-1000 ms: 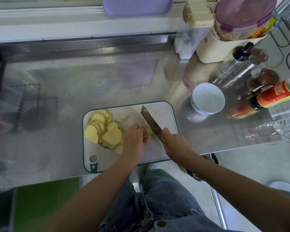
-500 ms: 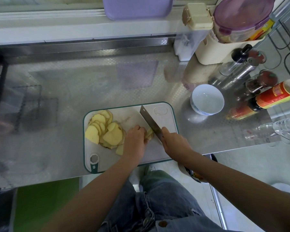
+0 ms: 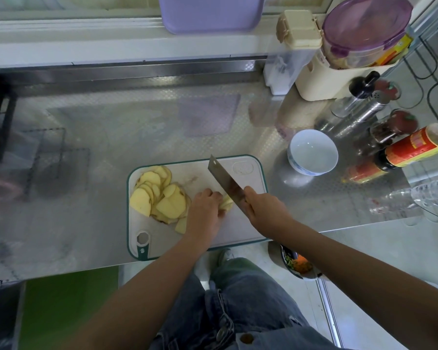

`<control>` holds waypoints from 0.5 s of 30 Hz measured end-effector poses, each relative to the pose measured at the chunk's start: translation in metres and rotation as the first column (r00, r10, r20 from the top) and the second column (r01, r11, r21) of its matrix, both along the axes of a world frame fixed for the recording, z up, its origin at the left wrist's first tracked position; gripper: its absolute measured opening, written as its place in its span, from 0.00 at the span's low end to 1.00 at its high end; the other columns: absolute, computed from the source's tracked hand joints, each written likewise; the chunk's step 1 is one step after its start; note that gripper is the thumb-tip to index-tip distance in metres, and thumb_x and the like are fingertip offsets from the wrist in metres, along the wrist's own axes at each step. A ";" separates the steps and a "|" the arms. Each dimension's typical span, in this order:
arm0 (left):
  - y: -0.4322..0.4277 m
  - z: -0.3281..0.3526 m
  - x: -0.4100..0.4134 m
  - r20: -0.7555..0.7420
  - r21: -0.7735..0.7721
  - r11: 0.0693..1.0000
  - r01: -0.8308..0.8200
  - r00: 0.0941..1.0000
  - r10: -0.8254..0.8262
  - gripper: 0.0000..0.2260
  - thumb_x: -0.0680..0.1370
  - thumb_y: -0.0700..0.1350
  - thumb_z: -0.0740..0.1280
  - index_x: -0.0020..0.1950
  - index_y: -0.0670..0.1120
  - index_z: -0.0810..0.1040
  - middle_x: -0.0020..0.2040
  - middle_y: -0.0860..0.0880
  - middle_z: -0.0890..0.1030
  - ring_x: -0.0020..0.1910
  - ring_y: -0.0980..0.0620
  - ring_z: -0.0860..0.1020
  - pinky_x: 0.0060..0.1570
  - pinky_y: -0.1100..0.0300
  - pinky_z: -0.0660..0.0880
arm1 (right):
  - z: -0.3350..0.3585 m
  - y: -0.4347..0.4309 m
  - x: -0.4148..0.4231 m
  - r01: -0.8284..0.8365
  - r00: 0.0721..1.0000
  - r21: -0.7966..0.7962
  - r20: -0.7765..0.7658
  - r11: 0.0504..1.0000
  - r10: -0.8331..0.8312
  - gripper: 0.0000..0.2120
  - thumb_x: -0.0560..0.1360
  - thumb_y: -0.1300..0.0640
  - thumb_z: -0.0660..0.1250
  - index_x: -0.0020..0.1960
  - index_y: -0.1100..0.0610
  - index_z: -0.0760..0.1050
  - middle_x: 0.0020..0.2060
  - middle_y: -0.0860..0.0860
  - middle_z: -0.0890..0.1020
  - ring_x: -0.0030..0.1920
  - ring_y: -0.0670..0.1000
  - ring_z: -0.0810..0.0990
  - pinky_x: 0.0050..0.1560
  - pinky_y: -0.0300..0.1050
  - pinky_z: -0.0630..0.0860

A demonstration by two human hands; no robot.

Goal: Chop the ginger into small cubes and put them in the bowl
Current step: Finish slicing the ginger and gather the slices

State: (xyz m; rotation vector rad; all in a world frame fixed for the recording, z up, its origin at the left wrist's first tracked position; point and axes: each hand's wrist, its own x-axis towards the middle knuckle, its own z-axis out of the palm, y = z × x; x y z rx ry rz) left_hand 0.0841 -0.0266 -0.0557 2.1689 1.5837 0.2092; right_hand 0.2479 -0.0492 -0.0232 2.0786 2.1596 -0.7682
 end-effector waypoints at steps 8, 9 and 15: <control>0.001 0.000 0.003 0.024 -0.010 0.999 -0.034 0.999 0.034 0.09 0.76 0.44 0.69 0.55 0.47 0.80 0.51 0.49 0.77 0.51 0.51 0.73 0.50 0.60 0.72 | -0.011 -0.007 -0.007 -0.009 0.995 -0.049 0.095 0.999 0.014 0.11 0.82 0.53 0.55 0.64 0.54 0.62 0.34 0.48 0.71 0.28 0.44 0.70 0.27 0.35 0.62; 0.001 0.001 0.004 0.024 -0.013 0.999 -0.039 0.999 0.040 0.08 0.76 0.43 0.69 0.54 0.47 0.81 0.50 0.49 0.77 0.51 0.51 0.73 0.49 0.60 0.71 | -0.012 -0.008 -0.009 -0.001 0.996 -0.056 0.094 0.998 0.007 0.12 0.82 0.53 0.56 0.64 0.54 0.61 0.36 0.49 0.73 0.29 0.45 0.71 0.28 0.35 0.65; 0.003 0.001 0.005 0.017 -0.029 0.998 -0.048 0.999 0.049 0.09 0.75 0.43 0.69 0.54 0.45 0.80 0.50 0.47 0.77 0.51 0.49 0.74 0.49 0.59 0.71 | -0.017 -0.005 -0.016 0.052 0.998 -0.056 0.038 0.997 -0.050 0.09 0.83 0.53 0.54 0.60 0.55 0.62 0.41 0.54 0.79 0.36 0.54 0.79 0.42 0.51 0.81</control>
